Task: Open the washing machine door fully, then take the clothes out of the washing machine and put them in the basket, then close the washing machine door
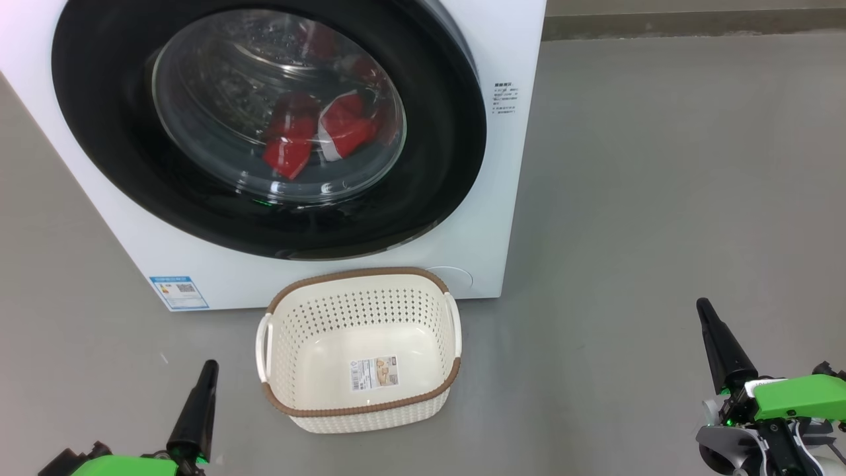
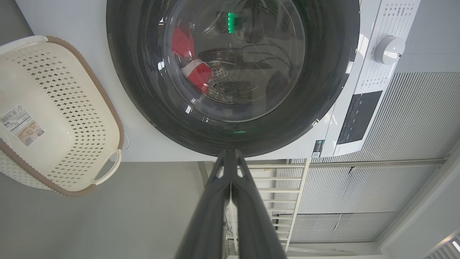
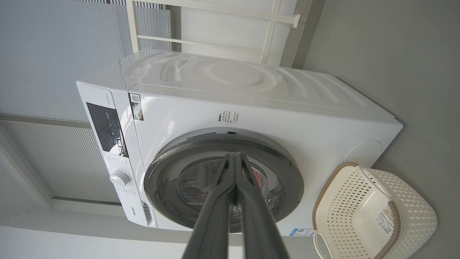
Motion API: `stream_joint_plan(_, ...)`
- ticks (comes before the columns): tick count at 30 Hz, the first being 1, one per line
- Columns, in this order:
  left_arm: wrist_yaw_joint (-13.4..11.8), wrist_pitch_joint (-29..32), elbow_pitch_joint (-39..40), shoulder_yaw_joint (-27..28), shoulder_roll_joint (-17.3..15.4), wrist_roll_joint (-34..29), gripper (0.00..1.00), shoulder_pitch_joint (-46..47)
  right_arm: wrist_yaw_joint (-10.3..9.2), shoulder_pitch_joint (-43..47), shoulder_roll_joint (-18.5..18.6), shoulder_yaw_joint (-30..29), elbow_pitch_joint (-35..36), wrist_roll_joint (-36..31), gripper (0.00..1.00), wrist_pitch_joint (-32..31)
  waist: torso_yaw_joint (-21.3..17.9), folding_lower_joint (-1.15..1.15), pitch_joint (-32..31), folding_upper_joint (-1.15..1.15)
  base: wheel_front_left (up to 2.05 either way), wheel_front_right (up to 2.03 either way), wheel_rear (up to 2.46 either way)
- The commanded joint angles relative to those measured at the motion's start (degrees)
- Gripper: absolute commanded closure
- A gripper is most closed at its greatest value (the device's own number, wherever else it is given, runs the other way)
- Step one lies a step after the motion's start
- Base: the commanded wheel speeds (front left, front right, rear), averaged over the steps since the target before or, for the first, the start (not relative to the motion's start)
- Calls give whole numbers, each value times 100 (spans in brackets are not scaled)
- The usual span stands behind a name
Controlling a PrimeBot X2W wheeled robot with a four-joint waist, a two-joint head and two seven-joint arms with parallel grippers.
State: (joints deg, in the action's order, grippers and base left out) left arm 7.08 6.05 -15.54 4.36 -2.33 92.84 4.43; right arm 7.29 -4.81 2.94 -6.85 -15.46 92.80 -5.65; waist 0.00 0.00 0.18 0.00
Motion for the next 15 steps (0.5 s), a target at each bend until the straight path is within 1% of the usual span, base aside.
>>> stream_joint_plan(1,41,31,151,201,-70,-55,100,174,20,-131,40,94,147,-13,100,-34,0,0,0,0,0,0,0)
stream_joint_plan(6,41,33,151,202,-68,-56,100,174,20,-132,37,90,147,-16,100,-38,0,0,0,0,0,0,0)
stream_joint_plan(7,0,1,0,1,1,0,0,0,0,0,-3,-4,0,0,0,-16,0,0,0,0,0,0,0)
stream_joint_plan(12,-4,-3,-317,-53,97,1,0,-156,-1,184,-120,35,-346,1,0,-11,0,1,1,0,0,0,0)
stream_joint_plan(15,-3,-22,-334,-86,94,6,0,-93,-1,112,-118,98,-375,12,0,25,2,3,10,0,0,0,0)
